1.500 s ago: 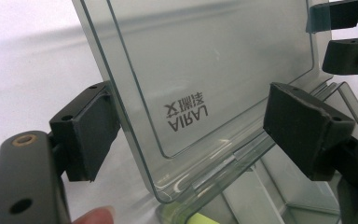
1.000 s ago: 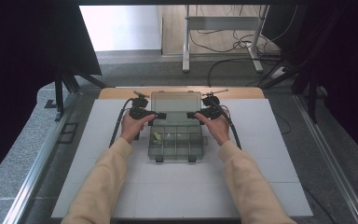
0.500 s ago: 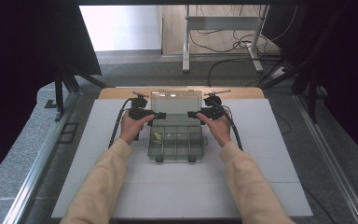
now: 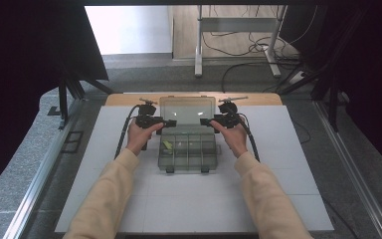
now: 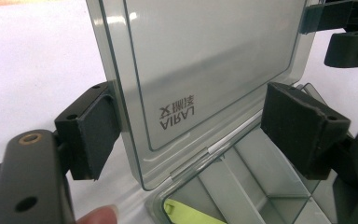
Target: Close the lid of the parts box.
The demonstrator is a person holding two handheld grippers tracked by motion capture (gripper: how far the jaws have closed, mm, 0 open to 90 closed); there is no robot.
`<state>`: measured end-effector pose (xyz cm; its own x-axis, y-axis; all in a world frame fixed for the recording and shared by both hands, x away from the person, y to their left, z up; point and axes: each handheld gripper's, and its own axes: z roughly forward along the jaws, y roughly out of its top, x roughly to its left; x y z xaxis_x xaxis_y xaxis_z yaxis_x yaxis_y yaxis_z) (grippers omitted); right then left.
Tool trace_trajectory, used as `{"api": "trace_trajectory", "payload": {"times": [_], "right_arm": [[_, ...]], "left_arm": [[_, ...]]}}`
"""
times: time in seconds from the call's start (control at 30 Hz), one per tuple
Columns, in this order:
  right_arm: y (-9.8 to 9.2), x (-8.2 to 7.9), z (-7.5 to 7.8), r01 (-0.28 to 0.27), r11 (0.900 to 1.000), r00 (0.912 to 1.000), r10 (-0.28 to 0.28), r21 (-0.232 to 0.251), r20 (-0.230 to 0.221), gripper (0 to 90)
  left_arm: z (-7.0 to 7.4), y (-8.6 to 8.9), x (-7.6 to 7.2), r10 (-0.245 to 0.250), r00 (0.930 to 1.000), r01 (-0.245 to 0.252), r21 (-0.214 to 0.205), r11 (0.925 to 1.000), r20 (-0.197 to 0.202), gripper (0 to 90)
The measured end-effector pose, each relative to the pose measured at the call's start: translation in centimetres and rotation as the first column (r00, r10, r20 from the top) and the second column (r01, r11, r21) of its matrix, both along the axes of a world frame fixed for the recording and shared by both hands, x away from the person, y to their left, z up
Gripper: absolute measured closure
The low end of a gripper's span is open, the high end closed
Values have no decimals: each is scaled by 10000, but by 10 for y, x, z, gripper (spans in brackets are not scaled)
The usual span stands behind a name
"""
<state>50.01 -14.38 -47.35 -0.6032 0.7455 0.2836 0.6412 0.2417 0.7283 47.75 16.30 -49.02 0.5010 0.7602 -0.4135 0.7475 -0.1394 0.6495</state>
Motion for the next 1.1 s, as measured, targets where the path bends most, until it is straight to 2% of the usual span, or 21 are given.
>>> {"api": "trace_trajectory", "payload": {"times": [0.53,1.1], "right_arm": [[-1,-9,3,-38,9999,9994,34,128,333,251],[1,-19,7,-124,9999,9967,127,-43,801,255]], "left_arm": [[3,2,-7,-177,9990,174,84,9998,399,218],[5,2,-16,-460,9945,439,238,9988,946,234]]}}
